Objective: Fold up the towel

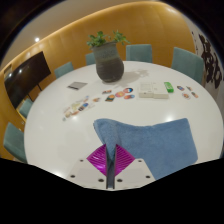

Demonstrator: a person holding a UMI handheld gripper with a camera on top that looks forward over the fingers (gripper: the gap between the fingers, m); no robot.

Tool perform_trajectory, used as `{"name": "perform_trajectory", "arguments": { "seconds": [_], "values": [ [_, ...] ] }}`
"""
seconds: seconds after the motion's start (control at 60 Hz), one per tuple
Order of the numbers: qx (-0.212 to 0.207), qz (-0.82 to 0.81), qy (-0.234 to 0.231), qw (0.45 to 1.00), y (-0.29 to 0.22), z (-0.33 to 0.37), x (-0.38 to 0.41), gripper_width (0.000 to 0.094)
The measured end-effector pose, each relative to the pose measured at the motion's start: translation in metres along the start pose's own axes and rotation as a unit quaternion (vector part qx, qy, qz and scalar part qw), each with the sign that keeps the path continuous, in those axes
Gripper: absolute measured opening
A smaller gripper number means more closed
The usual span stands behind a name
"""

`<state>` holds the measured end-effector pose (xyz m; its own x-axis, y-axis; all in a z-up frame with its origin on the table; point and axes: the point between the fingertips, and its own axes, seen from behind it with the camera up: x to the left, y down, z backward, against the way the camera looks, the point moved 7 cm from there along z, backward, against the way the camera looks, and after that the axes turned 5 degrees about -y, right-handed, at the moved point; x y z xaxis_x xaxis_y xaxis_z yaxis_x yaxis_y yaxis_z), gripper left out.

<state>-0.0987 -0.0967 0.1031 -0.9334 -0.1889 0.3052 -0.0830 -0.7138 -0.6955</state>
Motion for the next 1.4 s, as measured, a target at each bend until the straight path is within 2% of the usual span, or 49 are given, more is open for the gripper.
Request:
{"name": "perform_trajectory", "arguments": {
  "seconds": [0.1, 0.183, 0.267, 0.4, 0.45, 0.567, 0.633, 0.667, 0.833, 1.167, 1.4],
  "values": [
    [-0.039, -0.056, -0.064, 0.996, -0.034, 0.031, 0.028, 0.0075],
    [-0.058, -0.095, -0.074, 0.991, -0.053, 0.046, 0.013, 0.0076],
    [-0.063, -0.097, -0.031, 0.993, -0.056, 0.044, -0.023, 0.0074],
    [-0.038, -0.088, 0.061, 0.994, -0.028, 0.032, -0.098, 0.0110],
    [-0.025, -0.078, 0.086, 0.993, -0.016, 0.030, -0.122, 0.0214],
    [-0.018, -0.043, 0.159, 0.986, -0.006, 0.049, -0.154, 0.0676],
    [-0.025, -0.027, 0.182, 0.983, -0.004, 0.068, -0.156, 0.0826],
    [-0.028, -0.021, 0.188, 0.982, -0.004, 0.078, -0.151, 0.0868],
    [-0.034, 0.013, 0.193, 0.980, 0.003, 0.140, -0.094, 0.0862],
    [-0.081, 0.033, 0.215, 0.973, 0.032, 0.268, 0.051, 0.0874],
    [-0.089, 0.037, 0.233, 0.968, 0.076, 0.310, 0.120, 0.0871]
  ]
}}
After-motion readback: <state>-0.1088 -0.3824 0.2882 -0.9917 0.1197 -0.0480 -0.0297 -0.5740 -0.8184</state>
